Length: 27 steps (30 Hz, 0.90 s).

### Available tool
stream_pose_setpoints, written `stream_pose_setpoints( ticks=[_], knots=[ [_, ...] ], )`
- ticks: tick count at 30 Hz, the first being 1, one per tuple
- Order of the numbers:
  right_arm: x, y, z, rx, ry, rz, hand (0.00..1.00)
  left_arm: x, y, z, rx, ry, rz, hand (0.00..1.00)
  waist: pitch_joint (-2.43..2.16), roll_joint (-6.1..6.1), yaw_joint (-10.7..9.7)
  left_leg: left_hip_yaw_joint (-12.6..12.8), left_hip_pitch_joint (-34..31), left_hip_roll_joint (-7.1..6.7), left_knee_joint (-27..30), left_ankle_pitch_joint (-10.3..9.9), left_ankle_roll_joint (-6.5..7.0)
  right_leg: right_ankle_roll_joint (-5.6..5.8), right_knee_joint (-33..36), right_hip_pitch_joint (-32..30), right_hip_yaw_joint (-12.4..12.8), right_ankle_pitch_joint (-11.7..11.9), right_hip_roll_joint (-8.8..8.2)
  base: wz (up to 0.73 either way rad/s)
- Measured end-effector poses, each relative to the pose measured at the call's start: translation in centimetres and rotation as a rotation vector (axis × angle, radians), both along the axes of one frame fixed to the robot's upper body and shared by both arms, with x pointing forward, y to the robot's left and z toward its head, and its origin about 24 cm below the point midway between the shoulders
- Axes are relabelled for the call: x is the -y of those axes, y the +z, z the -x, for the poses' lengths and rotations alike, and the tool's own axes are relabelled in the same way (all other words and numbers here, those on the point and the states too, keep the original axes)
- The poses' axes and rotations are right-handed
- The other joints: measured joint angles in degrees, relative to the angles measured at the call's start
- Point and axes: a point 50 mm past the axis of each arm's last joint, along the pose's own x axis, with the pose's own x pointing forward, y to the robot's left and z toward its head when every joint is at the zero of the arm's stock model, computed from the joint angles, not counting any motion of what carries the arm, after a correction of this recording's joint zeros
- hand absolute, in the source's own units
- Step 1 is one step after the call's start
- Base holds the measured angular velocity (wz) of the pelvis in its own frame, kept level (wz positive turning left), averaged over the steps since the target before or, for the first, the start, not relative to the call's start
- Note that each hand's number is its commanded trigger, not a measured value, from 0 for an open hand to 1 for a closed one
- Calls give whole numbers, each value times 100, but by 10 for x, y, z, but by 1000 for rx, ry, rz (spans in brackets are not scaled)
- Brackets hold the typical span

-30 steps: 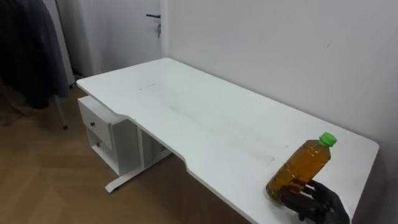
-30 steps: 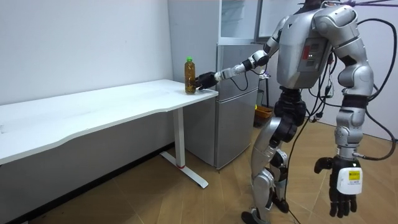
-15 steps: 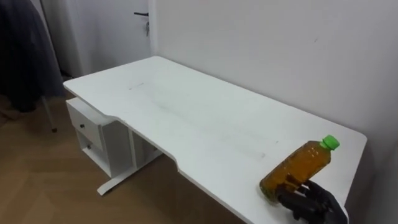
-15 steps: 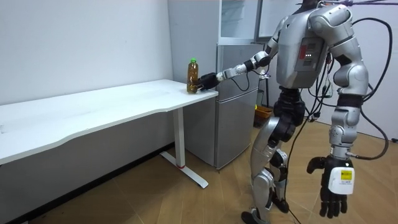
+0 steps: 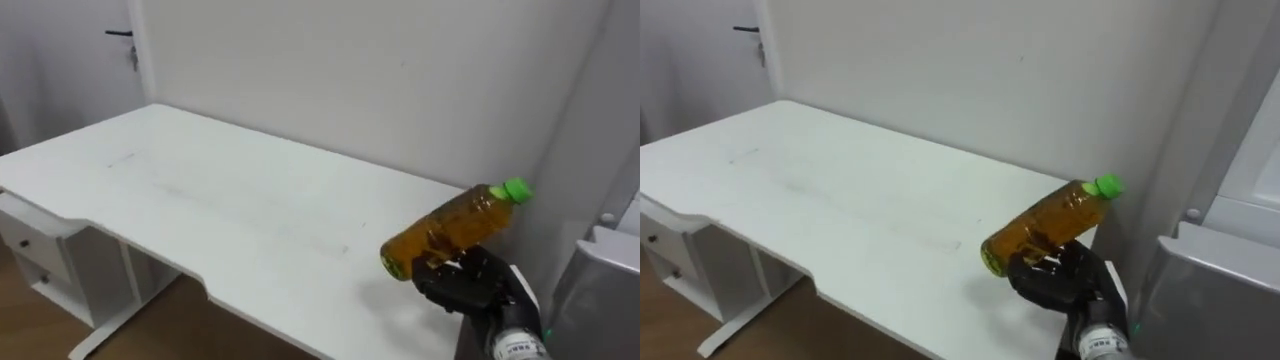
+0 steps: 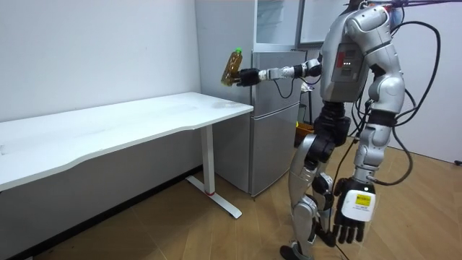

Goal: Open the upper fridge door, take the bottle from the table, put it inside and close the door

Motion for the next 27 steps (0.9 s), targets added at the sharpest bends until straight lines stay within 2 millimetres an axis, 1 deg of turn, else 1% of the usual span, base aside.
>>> stream_pose_setpoints(
  ticks=[5, 7, 11, 14, 17, 21, 27],
  knots=[
    [-2, 5, 5, 38, 43, 29, 100, 4, -1, -4, 17, -1, 16, 0, -3, 0, -98, 82, 30, 19, -51, 3, 2, 2, 2, 3, 50, -2, 1, -5],
    [-3, 11, 7, 64, 67, 18, 100, 4, -1, -4, 16, 0, 17, 0, -6, -4, -120, 147, 43, 28, -67, 4, 5, 2, 6, -24, 92, -2, 0, -13],
    [-10, 30, 10, 145, 136, 5, 100, 4, -1, -4, 18, -2, 22, 0, -23, -29, -293, 197, 90, 22, -82, 5, 8, 2, 6, -21, 110, -1, -12, -5],
    [-14, 37, 11, 182, 175, 6, 100, 4, -1, -5, 19, -4, 25, 0, -42, -52, -350, 217, 122, 26, -80, 4, 10, 2, 6, 5, 146, -1, -7, -6],
    [-16, 44, 12, 216, 214, 10, 100, 4, -1, -7, 25, -6, 25, 0, -40, -49, -402, 272, 143, 43, -80, 4, 10, 1, 4, -7, 251, 0, 11, -10],
    [-16, 47, 12, 234, 260, 10, 100, 4, -1, -7, 24, -6, 26, 0, -38, -38, -430, 331, 176, 66, -90, 1, 7, -4, 8, -18, 302, 3, 30, -9],
    [-19, 55, 14, 263, 306, 9, 100, 4, -2, -3, 12, -3, 29, 0, -59, -17, -463, 452, 228, 98, -125, 0, 5, -22, 11, -30, 402, 14, 50, -9]
  ],
)
